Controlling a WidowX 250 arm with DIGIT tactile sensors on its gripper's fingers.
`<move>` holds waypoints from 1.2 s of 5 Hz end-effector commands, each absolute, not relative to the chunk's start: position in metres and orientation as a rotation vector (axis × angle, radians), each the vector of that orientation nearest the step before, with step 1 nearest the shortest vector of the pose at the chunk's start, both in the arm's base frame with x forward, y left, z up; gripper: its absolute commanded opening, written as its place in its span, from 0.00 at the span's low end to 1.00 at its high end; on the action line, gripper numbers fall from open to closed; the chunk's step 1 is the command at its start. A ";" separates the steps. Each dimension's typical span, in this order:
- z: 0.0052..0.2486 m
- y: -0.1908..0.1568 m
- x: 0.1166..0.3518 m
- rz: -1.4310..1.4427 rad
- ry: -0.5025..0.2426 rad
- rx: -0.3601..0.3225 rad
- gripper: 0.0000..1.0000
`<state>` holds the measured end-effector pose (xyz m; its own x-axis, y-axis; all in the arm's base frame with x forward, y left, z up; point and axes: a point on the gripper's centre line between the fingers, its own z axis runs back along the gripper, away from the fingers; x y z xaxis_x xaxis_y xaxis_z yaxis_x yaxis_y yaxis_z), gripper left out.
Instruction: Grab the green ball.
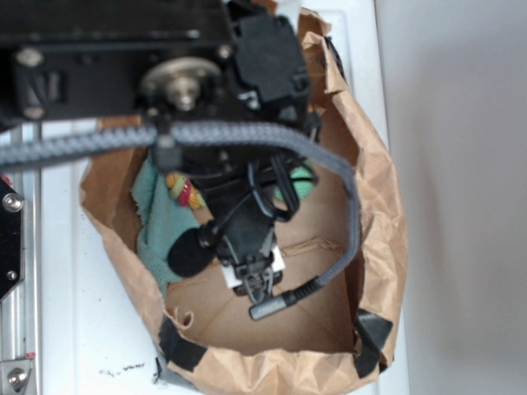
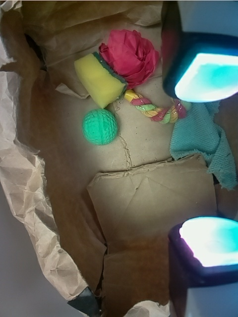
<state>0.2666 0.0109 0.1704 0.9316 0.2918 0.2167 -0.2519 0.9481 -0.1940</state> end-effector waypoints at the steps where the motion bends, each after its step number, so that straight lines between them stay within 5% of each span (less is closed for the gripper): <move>1: 0.176 0.017 0.266 0.512 -0.386 -0.137 1.00; 3: 0.151 0.026 0.275 0.906 -0.371 -0.158 1.00; 4: 0.131 0.027 0.287 0.958 -0.288 -0.191 1.00; 6: 0.089 0.037 0.293 0.997 -0.262 -0.183 1.00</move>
<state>0.2931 0.0285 0.0767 0.5354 0.8380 0.1058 -0.8029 0.5438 -0.2441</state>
